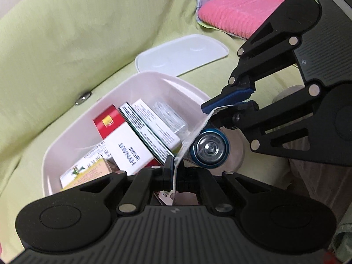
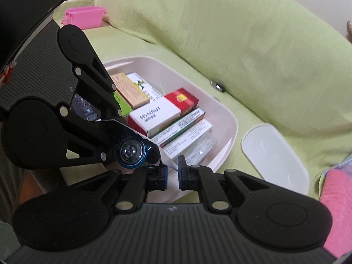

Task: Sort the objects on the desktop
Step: 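Carry the white card with both grippers over the white bin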

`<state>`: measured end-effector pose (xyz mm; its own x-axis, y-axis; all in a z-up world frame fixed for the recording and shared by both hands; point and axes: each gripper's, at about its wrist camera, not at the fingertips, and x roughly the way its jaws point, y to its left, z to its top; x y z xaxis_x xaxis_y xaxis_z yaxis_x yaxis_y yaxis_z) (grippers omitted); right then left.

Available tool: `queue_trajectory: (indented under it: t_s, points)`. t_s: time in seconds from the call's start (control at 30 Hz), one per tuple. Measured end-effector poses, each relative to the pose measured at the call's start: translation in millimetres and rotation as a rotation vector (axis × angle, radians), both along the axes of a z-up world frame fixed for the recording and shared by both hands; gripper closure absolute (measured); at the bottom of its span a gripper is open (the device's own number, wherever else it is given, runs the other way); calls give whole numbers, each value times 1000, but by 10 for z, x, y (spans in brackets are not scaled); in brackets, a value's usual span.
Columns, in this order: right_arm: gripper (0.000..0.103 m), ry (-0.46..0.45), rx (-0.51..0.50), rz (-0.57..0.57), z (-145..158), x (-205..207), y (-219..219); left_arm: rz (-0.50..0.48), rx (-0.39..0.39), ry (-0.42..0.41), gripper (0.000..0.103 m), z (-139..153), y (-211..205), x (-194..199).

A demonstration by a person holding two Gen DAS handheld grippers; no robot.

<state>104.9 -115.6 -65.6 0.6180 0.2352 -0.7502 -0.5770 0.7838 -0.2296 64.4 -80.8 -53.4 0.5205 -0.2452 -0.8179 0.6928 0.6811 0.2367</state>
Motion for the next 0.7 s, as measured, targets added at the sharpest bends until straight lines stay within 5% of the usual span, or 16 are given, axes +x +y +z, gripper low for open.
queue_trajectory:
  t_s: [0.07, 0.27, 0.7]
  points:
    - [95, 21, 0, -4, -194, 148, 26, 7, -7, 17, 103, -56, -30, 17]
    - [95, 81, -7, -14, -436, -372, -92, 31, -24, 74, 103, -410, -164, -136]
    - [95, 187, -42, 11, -601, -380, -60, 85, -34, 182, 103, -842, -193, -266]
